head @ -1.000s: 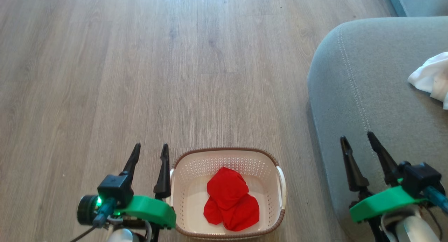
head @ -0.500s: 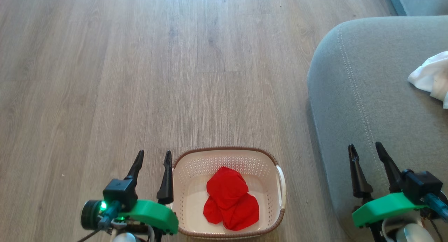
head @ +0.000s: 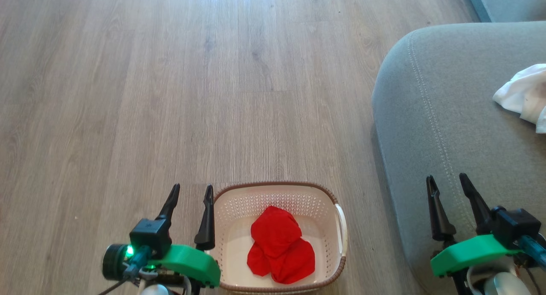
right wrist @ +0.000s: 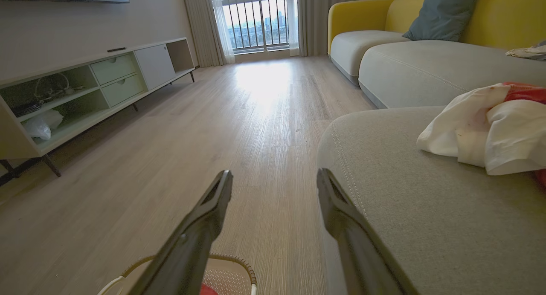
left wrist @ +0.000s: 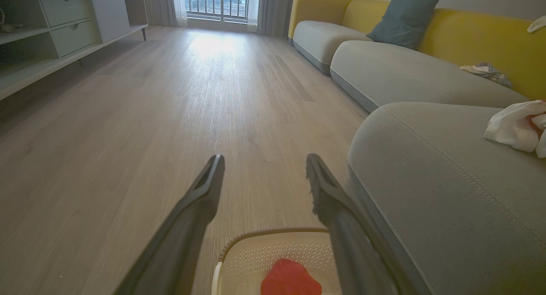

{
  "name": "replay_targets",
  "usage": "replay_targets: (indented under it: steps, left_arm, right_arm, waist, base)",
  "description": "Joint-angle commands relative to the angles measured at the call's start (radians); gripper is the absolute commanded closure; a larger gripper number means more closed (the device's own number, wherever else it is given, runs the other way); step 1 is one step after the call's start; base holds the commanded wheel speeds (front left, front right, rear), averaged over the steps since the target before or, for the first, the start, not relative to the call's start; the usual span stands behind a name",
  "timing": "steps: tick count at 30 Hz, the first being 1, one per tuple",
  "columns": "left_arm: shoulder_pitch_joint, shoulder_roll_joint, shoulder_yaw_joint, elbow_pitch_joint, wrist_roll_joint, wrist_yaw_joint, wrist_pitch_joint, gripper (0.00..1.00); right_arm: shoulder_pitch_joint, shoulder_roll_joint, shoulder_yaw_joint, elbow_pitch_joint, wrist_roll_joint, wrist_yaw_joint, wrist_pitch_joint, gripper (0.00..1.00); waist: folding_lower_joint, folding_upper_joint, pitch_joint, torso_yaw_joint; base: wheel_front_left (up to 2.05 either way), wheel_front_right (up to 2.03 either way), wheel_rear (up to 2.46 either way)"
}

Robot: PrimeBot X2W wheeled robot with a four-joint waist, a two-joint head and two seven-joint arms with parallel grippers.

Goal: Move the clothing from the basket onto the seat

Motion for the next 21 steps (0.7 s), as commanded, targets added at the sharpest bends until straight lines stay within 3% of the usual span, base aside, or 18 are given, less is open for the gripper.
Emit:
replay_targets:
  steps: [1, 13, 21]
  left_arm:
    - [-0.035, -0.003, 0.029, -0.026, 0.001, 0.000, -0.005, 0.00]
    - [-0.036, -0.003, -0.017, 0.009, -0.004, -0.019, -0.005, 0.00]
    - [-0.110, -0.003, -0.083, 0.148, -0.003, -0.007, -0.005, 0.00]
  right_arm:
    - [-0.034, -0.014, 0.013, -0.028, -0.007, 0.000, -0.009, 0.00]
    - [-0.048, -0.018, -0.009, -0.021, -0.032, 0.000, -0.009, 0.00]
    - [-0.113, -0.034, -0.019, -0.058, -0.047, 0.000, -0.009, 0.00]
  waist:
    - [0.0000, 0.0000, -0.001, 0.000]
    - [0.0000, 0.0000, 0.019, -0.027]
    - [0.0000, 0.0000, 0.157, -0.080]
  base:
    - [0.00, 0.00, 0.00]
    - [0.00, 0.00, 0.00]
    - [0.00, 0.00, 0.00]
